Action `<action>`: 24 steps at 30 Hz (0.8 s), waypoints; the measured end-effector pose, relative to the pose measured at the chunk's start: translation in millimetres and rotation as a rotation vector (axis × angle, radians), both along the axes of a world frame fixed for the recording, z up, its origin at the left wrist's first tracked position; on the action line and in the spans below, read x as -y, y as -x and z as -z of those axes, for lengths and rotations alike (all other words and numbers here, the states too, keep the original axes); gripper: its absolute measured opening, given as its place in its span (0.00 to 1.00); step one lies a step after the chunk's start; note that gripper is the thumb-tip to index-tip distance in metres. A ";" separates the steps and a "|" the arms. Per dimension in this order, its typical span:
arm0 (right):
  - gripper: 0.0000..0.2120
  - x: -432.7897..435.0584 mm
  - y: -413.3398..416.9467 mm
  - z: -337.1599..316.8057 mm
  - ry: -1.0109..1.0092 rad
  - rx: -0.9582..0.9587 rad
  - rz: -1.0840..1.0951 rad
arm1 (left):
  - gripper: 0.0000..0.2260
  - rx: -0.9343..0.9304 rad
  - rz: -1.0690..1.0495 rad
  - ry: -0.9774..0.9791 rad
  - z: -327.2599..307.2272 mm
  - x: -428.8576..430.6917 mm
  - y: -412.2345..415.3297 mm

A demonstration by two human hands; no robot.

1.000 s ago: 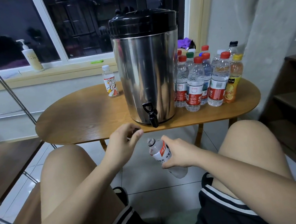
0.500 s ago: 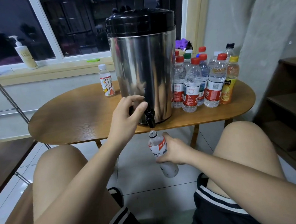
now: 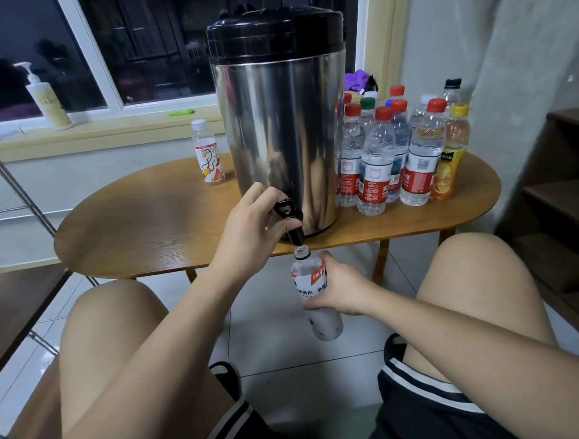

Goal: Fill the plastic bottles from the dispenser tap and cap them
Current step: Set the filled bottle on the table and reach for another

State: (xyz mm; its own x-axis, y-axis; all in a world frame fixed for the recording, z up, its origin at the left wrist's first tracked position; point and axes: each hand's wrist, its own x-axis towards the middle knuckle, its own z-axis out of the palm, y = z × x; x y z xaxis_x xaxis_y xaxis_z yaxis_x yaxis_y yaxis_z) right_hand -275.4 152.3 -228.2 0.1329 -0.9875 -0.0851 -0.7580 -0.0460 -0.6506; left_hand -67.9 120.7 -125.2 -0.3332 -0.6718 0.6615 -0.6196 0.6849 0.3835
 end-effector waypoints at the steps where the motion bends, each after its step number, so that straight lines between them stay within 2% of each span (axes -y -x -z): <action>1: 0.40 0.2 0.0 0.2 0.001 0.001 0.003 | 0.14 0.007 0.002 0.007 1.1 -0.6 0.5; 4: 0.40 0.0 0.5 0.2 0.001 0.007 0.005 | 0.13 0.014 -0.008 0.035 4.3 -5.4 2.1; 7: 0.40 -1.2 1.7 0.0 0.005 0.001 -0.005 | 0.17 0.008 -0.013 0.093 7.3 -9.7 4.5; 13: 0.40 -3.1 2.9 1.8 -0.002 0.012 -0.013 | 0.10 0.063 -0.034 0.131 10.5 -9.4 3.9; 24: 0.40 -1.4 -0.9 3.0 -0.004 0.012 -0.011 | 0.08 0.027 -0.061 0.126 12.6 -18.9 3.2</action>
State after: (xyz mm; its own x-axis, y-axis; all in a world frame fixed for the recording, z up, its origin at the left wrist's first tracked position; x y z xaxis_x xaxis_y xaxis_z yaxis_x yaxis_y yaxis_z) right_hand -274.5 153.8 -231.2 0.1444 -0.9856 -0.0878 -0.7499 -0.0510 -0.6596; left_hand -71.2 139.5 -137.8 -0.3137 -0.6037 0.7329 -0.6704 0.6874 0.2793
